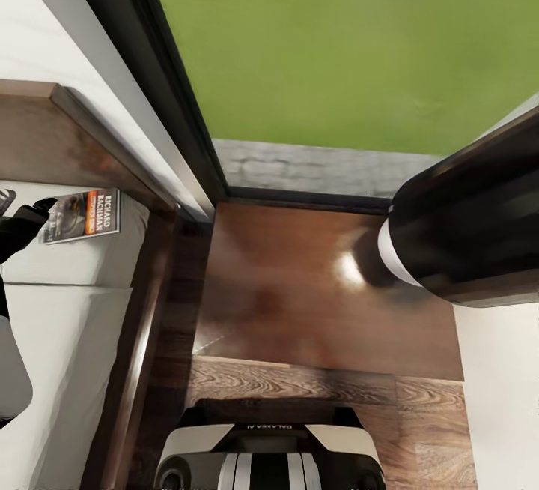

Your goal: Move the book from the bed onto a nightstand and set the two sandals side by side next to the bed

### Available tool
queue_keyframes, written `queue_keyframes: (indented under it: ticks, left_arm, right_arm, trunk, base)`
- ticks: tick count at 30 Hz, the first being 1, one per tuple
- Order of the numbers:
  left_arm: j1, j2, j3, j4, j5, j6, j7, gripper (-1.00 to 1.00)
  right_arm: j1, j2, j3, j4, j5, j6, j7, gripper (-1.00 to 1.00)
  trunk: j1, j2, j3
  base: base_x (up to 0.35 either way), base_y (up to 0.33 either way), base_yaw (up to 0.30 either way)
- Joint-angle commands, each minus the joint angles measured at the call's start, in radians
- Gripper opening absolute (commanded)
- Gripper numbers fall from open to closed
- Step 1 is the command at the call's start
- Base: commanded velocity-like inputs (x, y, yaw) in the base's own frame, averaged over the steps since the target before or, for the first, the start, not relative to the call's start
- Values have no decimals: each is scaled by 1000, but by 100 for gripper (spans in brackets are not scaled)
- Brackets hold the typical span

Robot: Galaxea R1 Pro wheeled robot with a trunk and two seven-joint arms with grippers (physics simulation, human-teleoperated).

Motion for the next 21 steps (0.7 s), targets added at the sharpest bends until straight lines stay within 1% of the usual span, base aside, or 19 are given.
queue_keyframes:
  ticks: [1,8,13,17,21]
  left_arm:
    - [-1,0,3,0,1,7,-4,100]
    - [0,0,5,-1,2,11,-4,100]
    - [3,0,5,-1,1,38,-4,100]
    - [20,0,5,-1,3,46,-5,100]
    - [59,0,5,-1,5,48,-5,100]
  right_arm:
    - [-1,0,8,3,-8,-4,5,100]
    - [-1,0,8,3,-8,-4,6,100]
    - [-1,0,9,3,-8,-4,7,100]
    - [-1,0,9,3,-8,-4,6,100]
    - [-1,0,9,3,-8,-4,5,100]
  trunk:
    - [-4,7,3]
    - [-31,56,25]
    - [-50,91,40]
    - [-65,119,53]
    - [-81,147,66]
  base:
    - [0,0,0]
    - [0,0,0]
    - [0,0,0]
    - [0,0,0]
    - [0,0,0]
